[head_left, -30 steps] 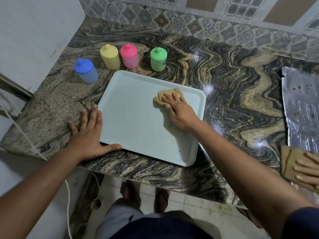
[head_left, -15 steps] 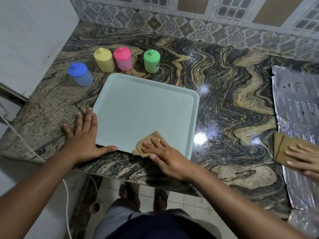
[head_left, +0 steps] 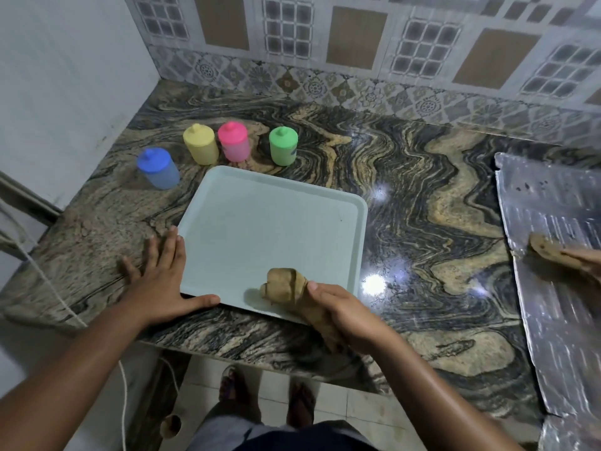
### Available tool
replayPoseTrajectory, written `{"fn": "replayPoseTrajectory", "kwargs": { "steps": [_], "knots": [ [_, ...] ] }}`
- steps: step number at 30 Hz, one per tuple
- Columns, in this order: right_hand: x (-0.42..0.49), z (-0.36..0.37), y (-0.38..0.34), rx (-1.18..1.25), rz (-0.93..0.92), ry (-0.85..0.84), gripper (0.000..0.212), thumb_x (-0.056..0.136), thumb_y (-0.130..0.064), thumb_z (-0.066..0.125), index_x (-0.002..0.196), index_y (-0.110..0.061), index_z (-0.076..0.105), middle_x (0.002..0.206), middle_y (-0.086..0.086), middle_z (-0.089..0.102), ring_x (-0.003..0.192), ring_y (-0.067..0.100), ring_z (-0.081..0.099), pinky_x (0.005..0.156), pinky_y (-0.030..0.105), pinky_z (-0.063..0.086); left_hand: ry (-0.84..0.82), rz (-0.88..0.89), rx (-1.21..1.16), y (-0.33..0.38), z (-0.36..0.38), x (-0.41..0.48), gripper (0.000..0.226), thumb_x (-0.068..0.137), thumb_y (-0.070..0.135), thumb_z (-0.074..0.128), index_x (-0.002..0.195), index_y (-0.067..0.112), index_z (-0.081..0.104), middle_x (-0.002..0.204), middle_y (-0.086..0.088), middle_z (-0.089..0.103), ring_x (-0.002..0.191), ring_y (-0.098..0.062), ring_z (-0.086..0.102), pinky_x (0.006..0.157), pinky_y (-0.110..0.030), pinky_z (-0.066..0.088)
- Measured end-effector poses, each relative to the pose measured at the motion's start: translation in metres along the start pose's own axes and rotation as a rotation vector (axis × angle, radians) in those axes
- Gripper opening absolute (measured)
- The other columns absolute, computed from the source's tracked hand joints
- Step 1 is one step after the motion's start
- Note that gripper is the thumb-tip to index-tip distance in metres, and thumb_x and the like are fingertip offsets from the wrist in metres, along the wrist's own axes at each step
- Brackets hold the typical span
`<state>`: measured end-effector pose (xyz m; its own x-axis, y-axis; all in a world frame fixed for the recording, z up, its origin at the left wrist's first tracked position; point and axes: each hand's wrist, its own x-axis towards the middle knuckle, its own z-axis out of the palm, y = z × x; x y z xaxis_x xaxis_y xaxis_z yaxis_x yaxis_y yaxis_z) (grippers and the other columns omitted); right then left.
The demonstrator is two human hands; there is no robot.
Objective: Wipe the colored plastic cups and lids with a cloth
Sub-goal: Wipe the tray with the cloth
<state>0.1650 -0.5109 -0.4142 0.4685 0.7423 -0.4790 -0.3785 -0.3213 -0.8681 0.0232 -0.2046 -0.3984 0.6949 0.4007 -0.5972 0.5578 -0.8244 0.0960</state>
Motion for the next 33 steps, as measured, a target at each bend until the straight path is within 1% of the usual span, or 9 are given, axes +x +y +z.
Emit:
{"fn": "replayPoseTrajectory", "kwargs": {
  "steps": [4, 8, 10, 13, 17, 20, 22, 25, 33],
  "knots": [
    [0.012, -0.022, -0.022, 0.137, 0.019, 0.174, 0.037, 0.107, -0.026, 0.048, 0.094, -0.010, 0.078, 0.105, 0.013, 0.078, 0.098, 0.026, 0.071, 0.093, 0.037, 0.055, 0.003, -0.014, -0.025, 0.000, -0.001, 0.002, 0.154, 0.043, 0.111, 0.022, 0.151, 0.017, -0.033, 0.146, 0.010, -0.057, 0.143, -0.030, -0.042, 0.113, -0.073, -0.013],
    [0.026, -0.052, -0.056, 0.089, -0.081, 0.287, 0.039, 0.109, -0.025, 0.044, 0.091, -0.008, 0.074, 0.087, 0.004, 0.080, 0.082, 0.016, 0.073, 0.076, 0.028, 0.061, 0.005, -0.018, -0.024, 0.002, -0.003, 0.003, 0.155, 0.042, 0.111, 0.022, 0.151, 0.016, -0.032, 0.147, 0.009, -0.056, 0.144, -0.031, -0.042, 0.113, -0.074, -0.011],
    [0.035, -0.070, -0.074, 0.089, -0.125, 0.342, 0.040, 0.111, -0.022, 0.041, 0.089, -0.003, 0.069, 0.076, 0.002, 0.074, 0.070, 0.015, 0.067, 0.060, 0.019, 0.054, 0.008, -0.019, -0.021, 0.002, -0.003, 0.003, 0.155, 0.041, 0.111, 0.020, 0.151, 0.016, -0.032, 0.147, 0.010, -0.056, 0.144, -0.030, -0.042, 0.113, -0.074, -0.010],
    [0.051, -0.091, -0.097, 0.082, -0.178, 0.434, 0.048, 0.111, -0.027, 0.041, 0.101, 0.015, 0.062, 0.086, 0.020, 0.063, 0.073, 0.027, 0.060, 0.065, 0.027, 0.049, 0.010, -0.019, -0.024, 0.003, -0.003, 0.002, 0.155, 0.041, 0.111, 0.020, 0.152, 0.016, -0.031, 0.147, 0.010, -0.055, 0.144, -0.030, -0.041, 0.113, -0.074, -0.010],
    [0.076, -0.107, -0.117, -0.105, -0.239, 0.568, 0.041, 0.107, -0.033, 0.044, 0.073, -0.013, 0.057, 0.056, -0.007, 0.058, 0.047, 0.006, 0.051, 0.047, 0.019, 0.040, 0.011, -0.015, -0.024, 0.003, -0.003, 0.003, 0.154, 0.043, 0.111, 0.022, 0.153, 0.016, -0.030, 0.147, 0.011, -0.055, 0.143, -0.029, -0.043, 0.113, -0.075, -0.009],
    [0.091, -0.107, -0.116, -0.490, -0.317, 0.634, 0.044, 0.108, -0.041, 0.037, 0.090, -0.012, 0.065, 0.081, 0.006, 0.064, 0.075, 0.017, 0.053, 0.069, 0.030, 0.039, 0.014, -0.013, -0.023, 0.002, -0.002, 0.003, 0.153, 0.044, 0.111, 0.022, 0.153, 0.016, -0.029, 0.148, 0.011, -0.055, 0.143, -0.029, -0.043, 0.113, -0.076, -0.008],
    [0.099, -0.101, -0.106, -0.726, -0.330, 0.565, 0.046, 0.110, -0.038, 0.035, 0.127, -0.008, 0.065, 0.120, 0.019, 0.069, 0.104, 0.023, 0.061, 0.086, 0.035, 0.045, 0.016, -0.016, -0.024, 0.003, -0.003, 0.003, 0.153, 0.043, 0.111, 0.022, 0.153, 0.017, -0.029, 0.148, 0.011, -0.054, 0.143, -0.029, -0.043, 0.113, -0.075, -0.008],
    [0.109, -0.092, -0.085, -1.074, -0.282, 0.374, 0.049, 0.111, -0.031, 0.032, 0.156, -0.012, 0.038, 0.163, 0.015, 0.034, 0.153, 0.038, 0.024, 0.124, 0.048, 0.023, 0.025, -0.013, -0.026, 0.003, -0.003, 0.003, 0.153, 0.043, 0.111, 0.023, 0.153, 0.018, -0.030, 0.148, 0.012, -0.055, 0.143, -0.028, -0.044, 0.113, -0.075, -0.010],
    [0.119, -0.087, -0.060, -1.247, -0.307, 0.321, 0.052, 0.109, -0.026, 0.038, 0.158, -0.007, 0.033, 0.167, 0.013, 0.024, 0.157, 0.036, 0.011, 0.128, 0.042, 0.009, 0.039, -0.036, 0.007, 0.001, -0.001, 0.005, 0.151, 0.044, 0.110, 0.024, 0.152, 0.020, -0.032, 0.148, 0.013, -0.054, 0.144, -0.025, -0.042, 0.113, -0.074, -0.008]
  ]
}}
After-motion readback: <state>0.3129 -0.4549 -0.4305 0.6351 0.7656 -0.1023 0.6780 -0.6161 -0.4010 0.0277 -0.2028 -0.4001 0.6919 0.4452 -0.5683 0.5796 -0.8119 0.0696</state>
